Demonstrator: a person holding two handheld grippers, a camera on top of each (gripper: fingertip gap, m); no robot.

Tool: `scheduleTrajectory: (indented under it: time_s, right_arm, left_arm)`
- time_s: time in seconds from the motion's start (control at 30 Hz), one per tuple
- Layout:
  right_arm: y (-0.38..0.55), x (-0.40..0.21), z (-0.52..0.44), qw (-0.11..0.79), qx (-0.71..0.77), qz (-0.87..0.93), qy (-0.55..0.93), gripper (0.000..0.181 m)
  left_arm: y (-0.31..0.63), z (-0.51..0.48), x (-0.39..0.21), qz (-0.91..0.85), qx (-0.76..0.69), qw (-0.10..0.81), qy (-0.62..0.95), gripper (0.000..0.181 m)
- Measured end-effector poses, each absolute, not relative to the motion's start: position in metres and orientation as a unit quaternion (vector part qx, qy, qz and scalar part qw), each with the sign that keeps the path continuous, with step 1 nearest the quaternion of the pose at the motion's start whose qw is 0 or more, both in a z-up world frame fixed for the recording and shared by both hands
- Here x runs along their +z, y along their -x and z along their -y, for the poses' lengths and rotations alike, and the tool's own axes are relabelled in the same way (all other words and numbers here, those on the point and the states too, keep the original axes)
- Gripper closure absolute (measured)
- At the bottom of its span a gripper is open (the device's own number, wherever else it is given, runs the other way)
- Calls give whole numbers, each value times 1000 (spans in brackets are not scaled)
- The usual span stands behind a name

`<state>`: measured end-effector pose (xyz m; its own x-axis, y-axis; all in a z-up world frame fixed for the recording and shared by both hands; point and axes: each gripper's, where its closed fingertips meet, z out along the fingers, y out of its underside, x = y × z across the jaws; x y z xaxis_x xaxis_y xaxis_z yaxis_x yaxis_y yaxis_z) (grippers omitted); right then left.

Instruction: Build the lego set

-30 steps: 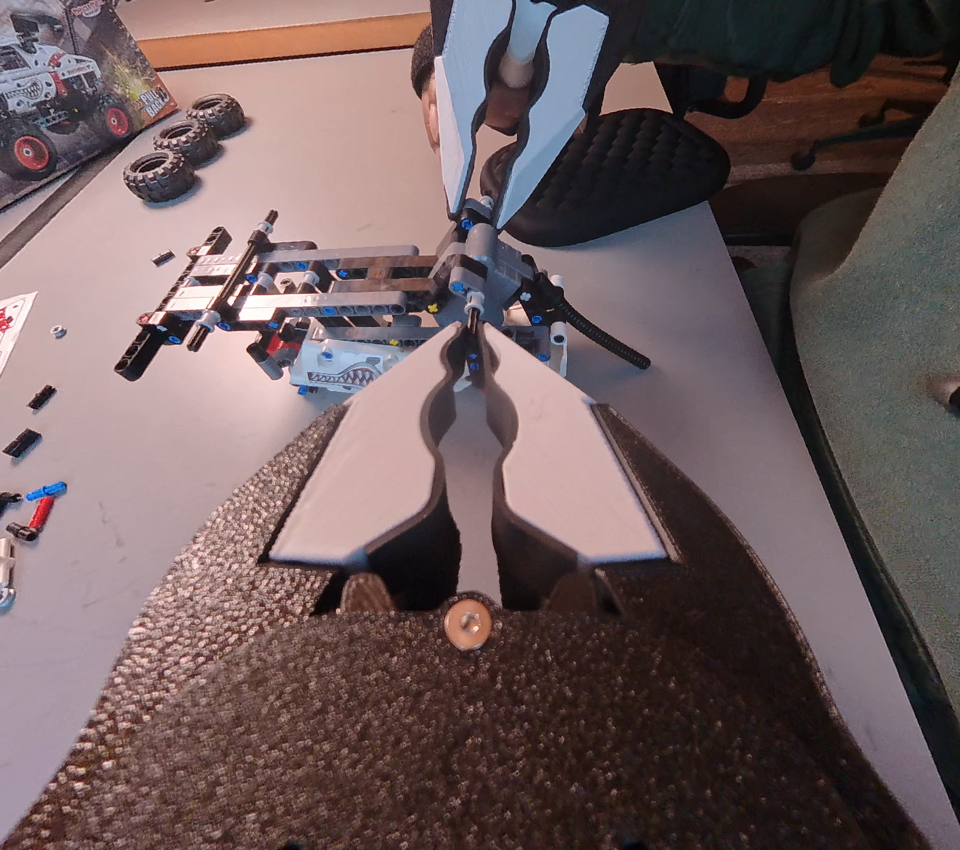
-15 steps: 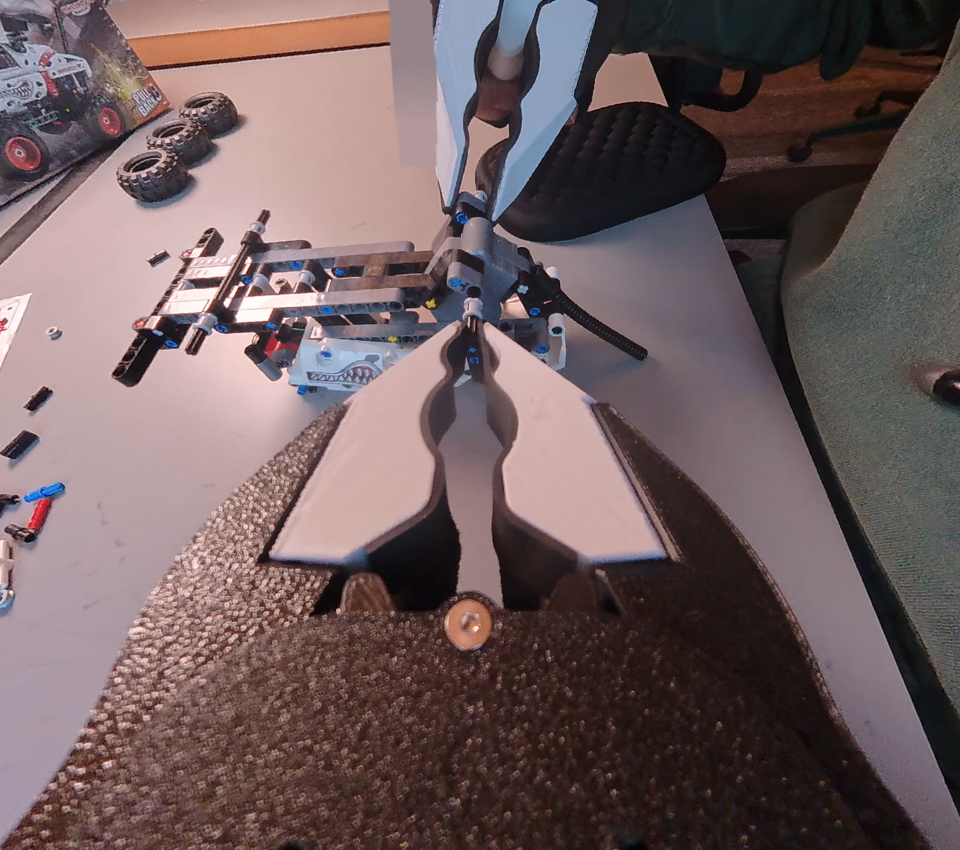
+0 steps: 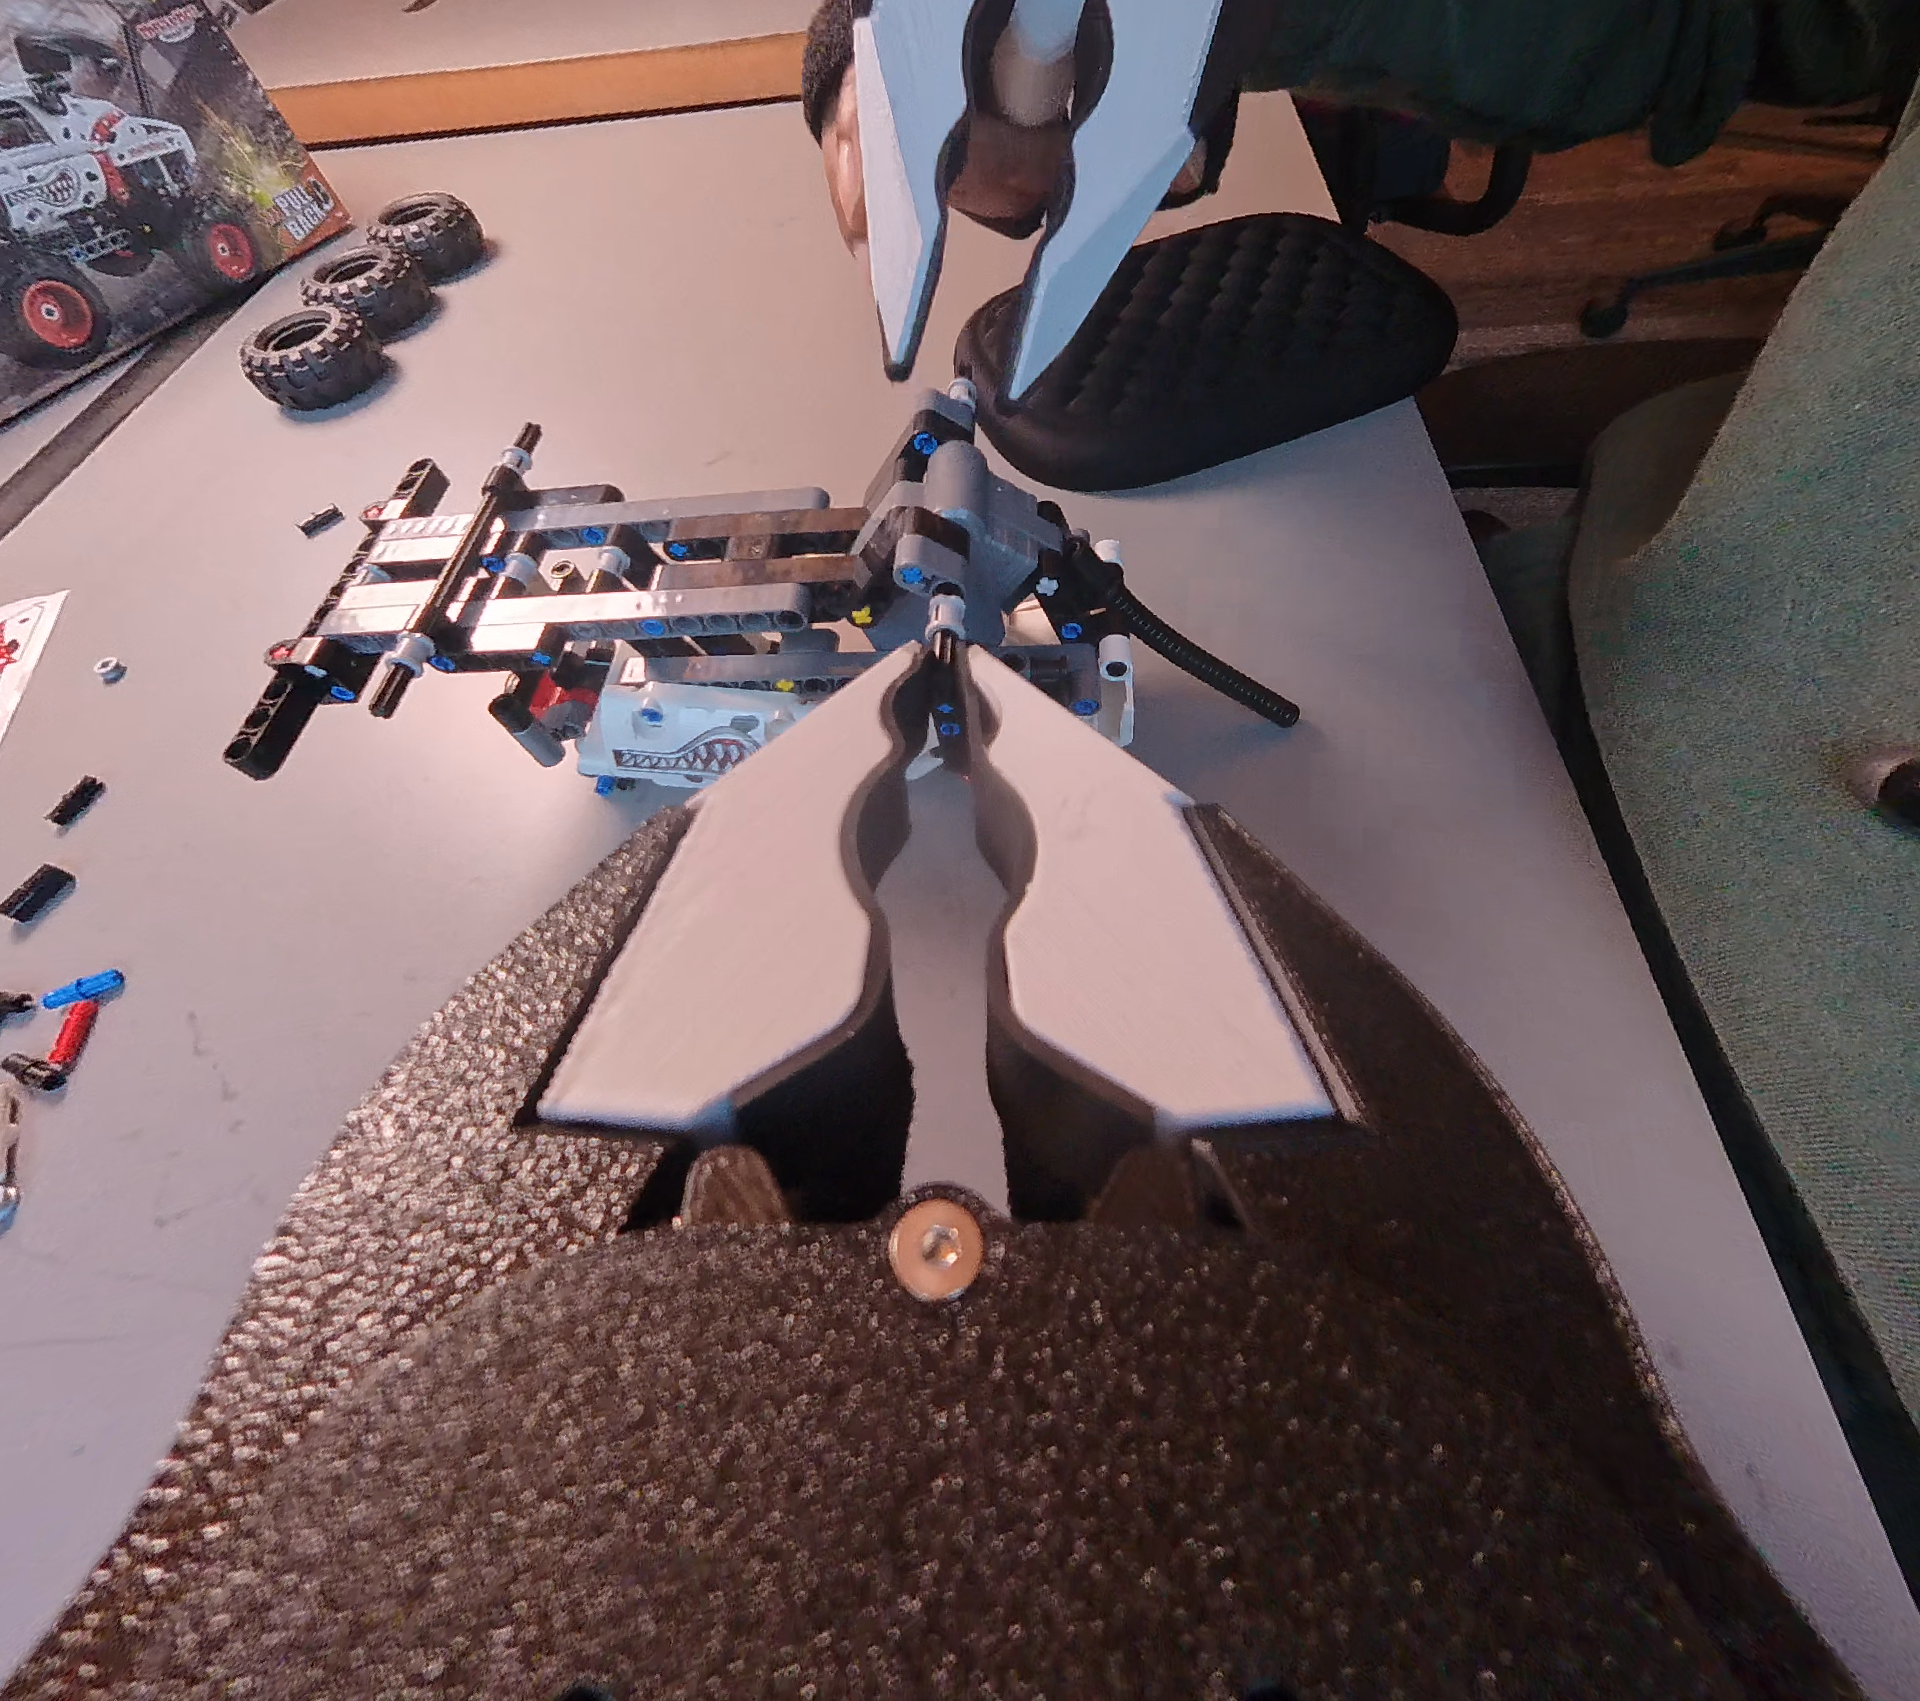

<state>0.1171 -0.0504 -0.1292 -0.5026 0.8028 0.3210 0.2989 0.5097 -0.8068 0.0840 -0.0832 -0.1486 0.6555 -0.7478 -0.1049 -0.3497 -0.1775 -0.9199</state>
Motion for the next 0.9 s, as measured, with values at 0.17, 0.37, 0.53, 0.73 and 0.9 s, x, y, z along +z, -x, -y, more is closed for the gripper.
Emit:
scheduleTrajectory:
  time_s: [0.17,0.37,0.53,0.73,0.9]
  right_arm:
    - [-103,-121,75,359,332,807,332,164]
    - [-80,-140,87,376,179,871,261,171]
    - [-76,-145,88,344,118,902,232,173]
    - [-78,-147,89,302,84,925,215,174]
    - [-79,-148,90,272,67,937,211,177]
  left_arm:
    - [-85,83,-149,-370,-190,523,744,178]
    - [-86,83,-149,-367,-190,519,748,178]
    - [-85,85,-150,-372,-175,517,751,178]
    - [-86,87,-150,-384,-158,514,751,178]
    - [-86,89,-152,-397,-133,511,750,179]
